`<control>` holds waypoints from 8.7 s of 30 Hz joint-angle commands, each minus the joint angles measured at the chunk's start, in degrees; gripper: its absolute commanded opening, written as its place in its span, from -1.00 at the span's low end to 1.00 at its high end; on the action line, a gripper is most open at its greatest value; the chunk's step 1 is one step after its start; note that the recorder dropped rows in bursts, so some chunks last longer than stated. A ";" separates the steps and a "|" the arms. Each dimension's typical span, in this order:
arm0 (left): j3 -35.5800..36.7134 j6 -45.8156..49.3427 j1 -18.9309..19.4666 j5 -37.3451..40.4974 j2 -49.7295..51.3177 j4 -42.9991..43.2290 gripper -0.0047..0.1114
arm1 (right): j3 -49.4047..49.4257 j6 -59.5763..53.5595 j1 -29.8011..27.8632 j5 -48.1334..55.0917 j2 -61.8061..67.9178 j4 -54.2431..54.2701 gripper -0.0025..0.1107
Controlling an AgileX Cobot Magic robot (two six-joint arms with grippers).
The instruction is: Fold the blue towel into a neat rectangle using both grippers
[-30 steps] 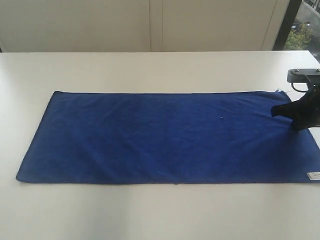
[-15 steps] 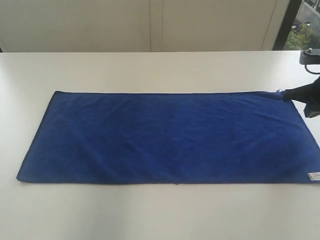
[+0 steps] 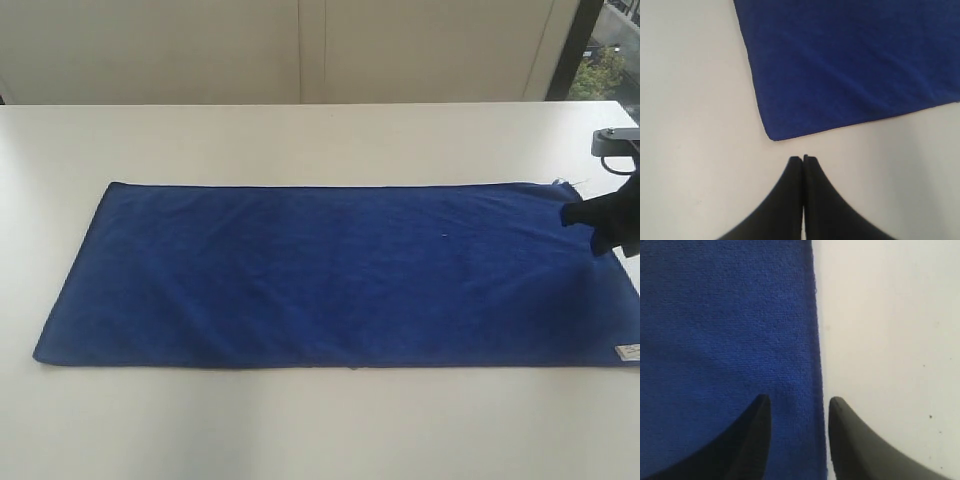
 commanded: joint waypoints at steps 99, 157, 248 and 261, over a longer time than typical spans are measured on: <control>0.29 -0.57 0.09 0.15 -0.60 -0.27 -0.92 | -58.63 7.86 59.53 19.81 16.21 0.08 -0.96; 0.29 -0.57 0.09 0.15 -0.60 -0.27 -0.92 | -53.36 8.02 31.22 37.62 31.36 -14.16 -0.96; 0.29 -0.57 0.09 0.15 -0.60 -0.27 -0.92 | -50.17 18.13 48.13 -2.92 34.23 6.34 -0.96; 0.29 -0.57 0.09 0.15 -0.60 -0.27 -0.92 | -50.25 24.10 45.08 -8.73 34.84 6.38 -0.96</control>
